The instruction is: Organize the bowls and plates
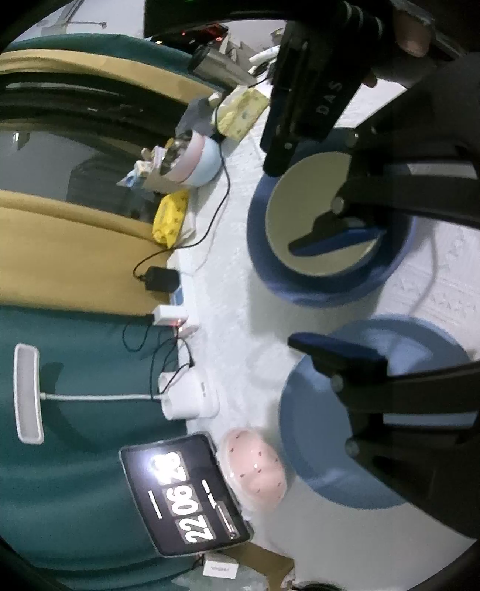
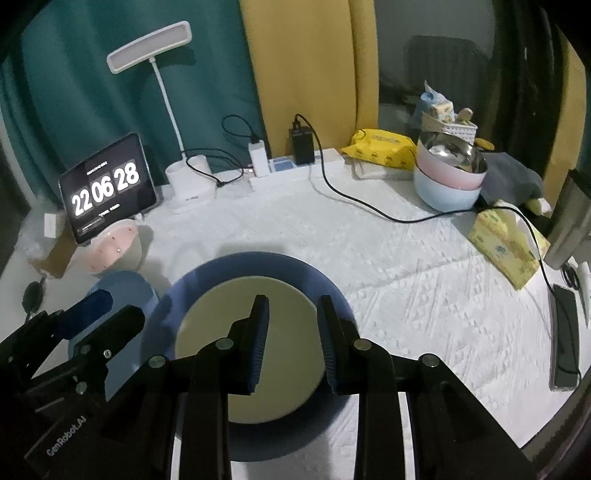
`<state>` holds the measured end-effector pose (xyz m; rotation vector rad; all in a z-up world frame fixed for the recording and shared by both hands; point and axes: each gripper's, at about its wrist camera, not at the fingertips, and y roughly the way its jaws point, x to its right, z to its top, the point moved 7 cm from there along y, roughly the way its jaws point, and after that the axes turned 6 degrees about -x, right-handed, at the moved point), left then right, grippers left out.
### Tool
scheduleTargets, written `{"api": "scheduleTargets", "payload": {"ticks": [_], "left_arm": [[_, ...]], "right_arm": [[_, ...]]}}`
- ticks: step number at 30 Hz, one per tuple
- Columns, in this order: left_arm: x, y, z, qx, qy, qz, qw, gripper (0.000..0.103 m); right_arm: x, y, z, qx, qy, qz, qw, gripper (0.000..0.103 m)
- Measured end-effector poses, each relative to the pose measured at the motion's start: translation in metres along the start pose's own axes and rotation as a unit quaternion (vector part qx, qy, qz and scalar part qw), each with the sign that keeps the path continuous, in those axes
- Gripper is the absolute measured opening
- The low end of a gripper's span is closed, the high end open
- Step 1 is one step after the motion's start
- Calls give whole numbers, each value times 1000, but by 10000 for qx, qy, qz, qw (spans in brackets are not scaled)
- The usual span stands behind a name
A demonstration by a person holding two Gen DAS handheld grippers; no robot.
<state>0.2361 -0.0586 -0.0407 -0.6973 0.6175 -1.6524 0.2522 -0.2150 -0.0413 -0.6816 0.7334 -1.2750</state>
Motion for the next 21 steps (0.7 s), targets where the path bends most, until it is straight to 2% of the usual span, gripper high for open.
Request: {"api": "scheduleTargets", "payload": {"ticks": [21], "left_arm": [[-70,-3,9,104,-451,184,9988,45]], "right_arm": [[-64,15,24,-47,-375,139,9992,28]]}}
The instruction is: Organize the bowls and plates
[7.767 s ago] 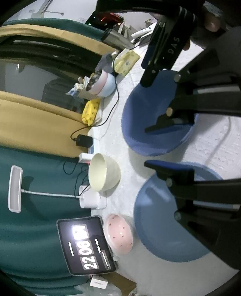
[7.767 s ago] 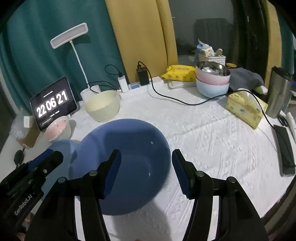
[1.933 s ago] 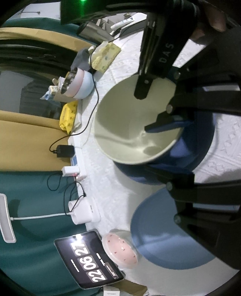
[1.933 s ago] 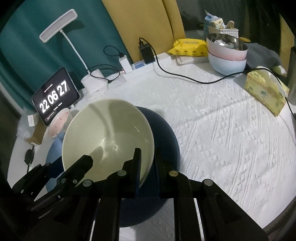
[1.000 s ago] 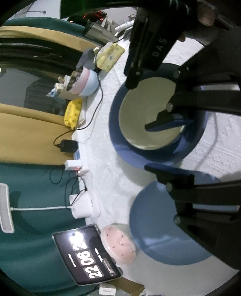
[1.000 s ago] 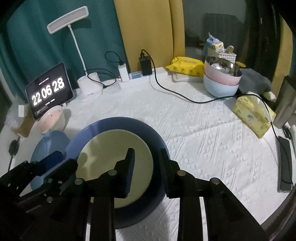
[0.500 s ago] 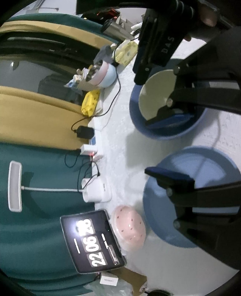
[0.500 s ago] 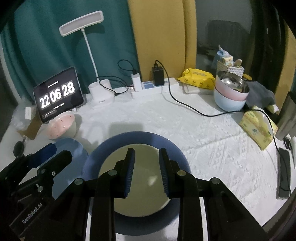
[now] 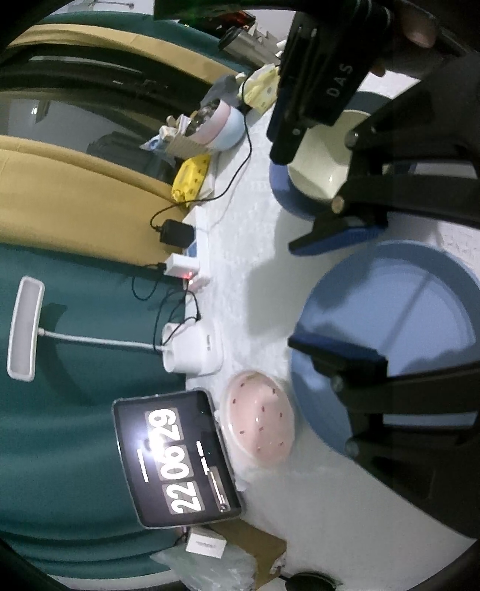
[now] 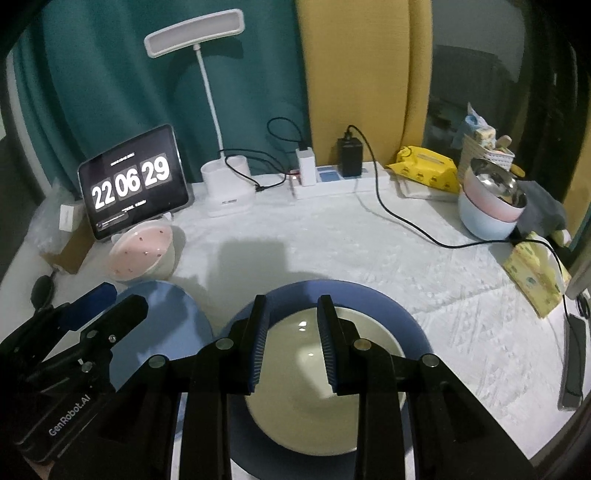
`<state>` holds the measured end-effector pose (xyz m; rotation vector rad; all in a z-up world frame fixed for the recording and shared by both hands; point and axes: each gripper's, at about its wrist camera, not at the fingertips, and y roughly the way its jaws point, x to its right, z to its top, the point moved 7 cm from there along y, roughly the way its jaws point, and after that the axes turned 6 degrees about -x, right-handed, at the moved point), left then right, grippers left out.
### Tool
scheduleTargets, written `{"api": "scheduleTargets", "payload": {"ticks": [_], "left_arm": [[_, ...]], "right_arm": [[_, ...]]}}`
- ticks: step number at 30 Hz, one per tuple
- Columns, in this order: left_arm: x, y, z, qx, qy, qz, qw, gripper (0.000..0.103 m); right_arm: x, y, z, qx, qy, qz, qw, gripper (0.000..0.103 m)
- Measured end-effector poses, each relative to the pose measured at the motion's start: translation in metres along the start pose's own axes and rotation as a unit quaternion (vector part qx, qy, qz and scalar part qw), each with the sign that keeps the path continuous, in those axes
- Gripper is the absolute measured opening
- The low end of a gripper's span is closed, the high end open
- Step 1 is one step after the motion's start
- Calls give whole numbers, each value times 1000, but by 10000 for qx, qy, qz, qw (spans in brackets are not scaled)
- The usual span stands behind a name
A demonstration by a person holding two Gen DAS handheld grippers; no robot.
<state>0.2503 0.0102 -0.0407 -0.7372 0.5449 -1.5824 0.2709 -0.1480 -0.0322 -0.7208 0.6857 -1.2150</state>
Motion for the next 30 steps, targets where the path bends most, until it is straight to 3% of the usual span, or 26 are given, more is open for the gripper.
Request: {"api": "scheduleTargets", "payload": {"ticks": [30], "left_arm": [[-90,20,16,-47,-433,234,9988,45]], "right_arm": [[-75,51,32,-261,-402,152,9987,28]]}}
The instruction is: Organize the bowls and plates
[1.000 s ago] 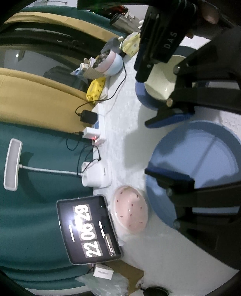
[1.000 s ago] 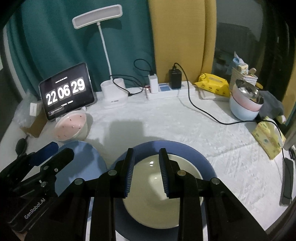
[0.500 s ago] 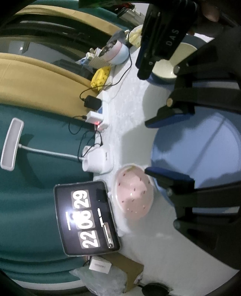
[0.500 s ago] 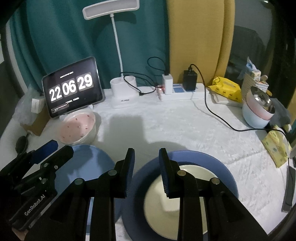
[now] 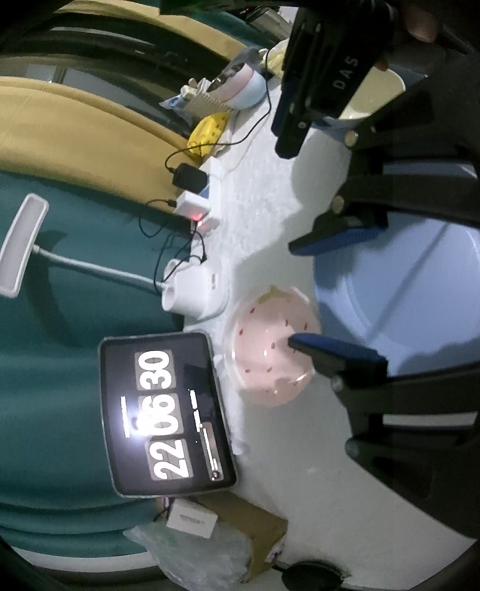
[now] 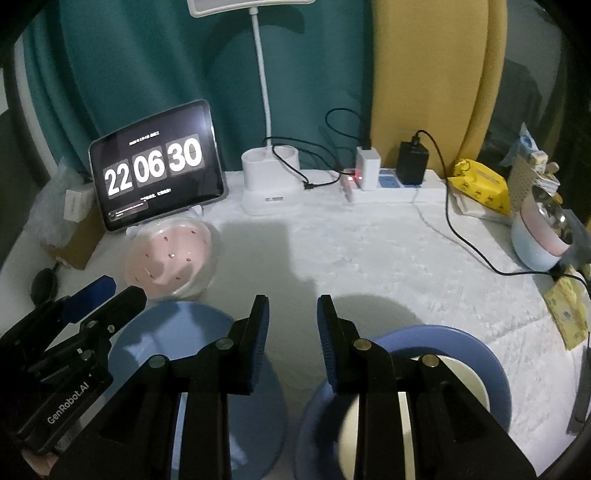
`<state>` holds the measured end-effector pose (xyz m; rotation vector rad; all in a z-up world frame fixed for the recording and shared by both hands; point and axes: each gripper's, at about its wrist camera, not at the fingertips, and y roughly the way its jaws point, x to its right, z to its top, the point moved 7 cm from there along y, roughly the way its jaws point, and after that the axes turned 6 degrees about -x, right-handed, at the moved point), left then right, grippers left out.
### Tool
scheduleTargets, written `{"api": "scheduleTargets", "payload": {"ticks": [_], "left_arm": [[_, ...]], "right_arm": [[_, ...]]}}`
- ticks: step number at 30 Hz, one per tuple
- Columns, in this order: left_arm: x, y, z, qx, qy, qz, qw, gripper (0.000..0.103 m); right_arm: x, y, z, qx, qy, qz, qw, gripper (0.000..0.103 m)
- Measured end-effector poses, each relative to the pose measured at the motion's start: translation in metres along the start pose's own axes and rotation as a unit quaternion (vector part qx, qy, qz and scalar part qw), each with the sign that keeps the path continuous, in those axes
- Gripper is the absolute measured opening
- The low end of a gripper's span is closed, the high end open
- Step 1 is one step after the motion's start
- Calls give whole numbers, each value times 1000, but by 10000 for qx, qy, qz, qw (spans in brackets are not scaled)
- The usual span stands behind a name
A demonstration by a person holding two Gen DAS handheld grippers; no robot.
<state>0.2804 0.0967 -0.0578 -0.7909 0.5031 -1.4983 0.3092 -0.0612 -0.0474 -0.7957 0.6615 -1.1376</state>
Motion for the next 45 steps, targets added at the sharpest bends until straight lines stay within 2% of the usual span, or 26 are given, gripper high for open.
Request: {"api": "scheduleTargets", "payload": {"ticks": [14,23,28,38,45], "left_arm": [[-50,13,14,-15,-234,313,9992,45],[-77,29,16,-162,-419,512,9977,46],[-85,45,13,-354,-455,544,9969,46],[-89,79,4,-900,-463,447,9939,45],[-90,92,3,-1074,-483,337,9925,45]], "right_arm": [[-33,31,24,-146,-144,211,9996,29],[-56,56,37,-315,-129,484,9982,29],[-67,74,39,-501,24,688,9964,28],[-68,110,39,-933,485,825,9910,31],[-71,125,39,-1085,640,926,9877,33]]}}
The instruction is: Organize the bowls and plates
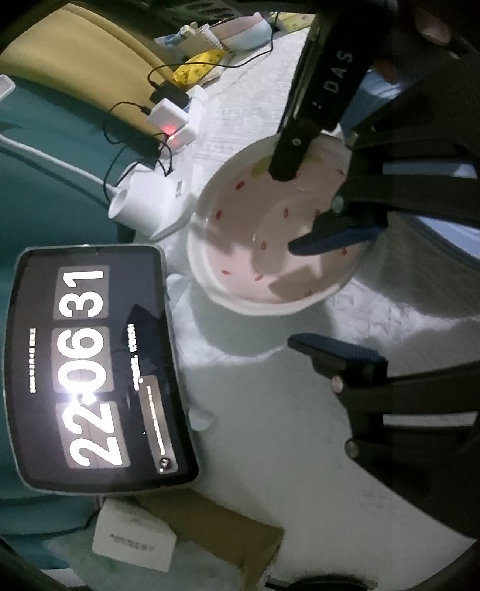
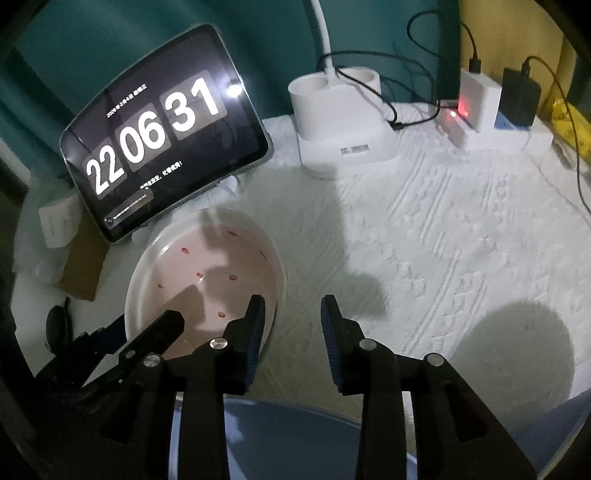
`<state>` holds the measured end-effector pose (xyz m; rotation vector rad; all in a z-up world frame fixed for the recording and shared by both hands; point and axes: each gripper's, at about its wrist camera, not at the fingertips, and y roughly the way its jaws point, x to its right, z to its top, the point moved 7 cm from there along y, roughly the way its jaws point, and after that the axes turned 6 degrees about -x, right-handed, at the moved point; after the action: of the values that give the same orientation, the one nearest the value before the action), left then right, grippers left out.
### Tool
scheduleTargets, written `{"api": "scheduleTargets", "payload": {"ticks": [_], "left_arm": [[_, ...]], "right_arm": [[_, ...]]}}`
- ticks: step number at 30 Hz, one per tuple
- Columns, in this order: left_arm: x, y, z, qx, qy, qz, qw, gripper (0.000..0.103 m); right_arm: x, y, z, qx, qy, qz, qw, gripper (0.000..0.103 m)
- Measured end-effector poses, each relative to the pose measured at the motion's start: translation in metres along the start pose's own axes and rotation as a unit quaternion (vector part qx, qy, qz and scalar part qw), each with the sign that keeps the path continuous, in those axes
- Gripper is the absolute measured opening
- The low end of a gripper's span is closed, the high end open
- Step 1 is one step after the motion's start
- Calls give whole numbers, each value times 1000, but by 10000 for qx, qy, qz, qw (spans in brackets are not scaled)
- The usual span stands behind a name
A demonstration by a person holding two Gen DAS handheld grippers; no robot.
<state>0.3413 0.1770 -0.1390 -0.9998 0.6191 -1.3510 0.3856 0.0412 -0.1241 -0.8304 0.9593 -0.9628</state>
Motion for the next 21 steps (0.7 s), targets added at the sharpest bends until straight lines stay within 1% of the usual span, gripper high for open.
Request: {"api": "scheduleTargets", "payload": {"ticks": [5,8,9,11,12,17,21], "left_arm": [[0,7,-1,-91,-15,-96,9999,45],[1,10,-2,-94,-32,-147,9998,43],[2,10,-2,-100,-15,-203,9997,41],[6,10,-2,-86,44,-238,9997,33],[7,10,-2,-83,68,-234,9997,31],[9,7,-3,-48,63,-174,9998,30],[8,-1,-4,66,77,-141,9998,29]], "right_arm": [[-3,12,-2,-115,62,97,9999,33],[-5,18,-4,-131,107,169,9997,32],[-6,18,-4,-116,87,199,9997,30],[-13,17,-4,-63,-45,231,9997,22],[-15,16,-4,-48,-85,173,9998,18],[-18,12,-5,41,-172,71,9998,17],[-22,5,-5,127,-267,68,9995,17]]}}
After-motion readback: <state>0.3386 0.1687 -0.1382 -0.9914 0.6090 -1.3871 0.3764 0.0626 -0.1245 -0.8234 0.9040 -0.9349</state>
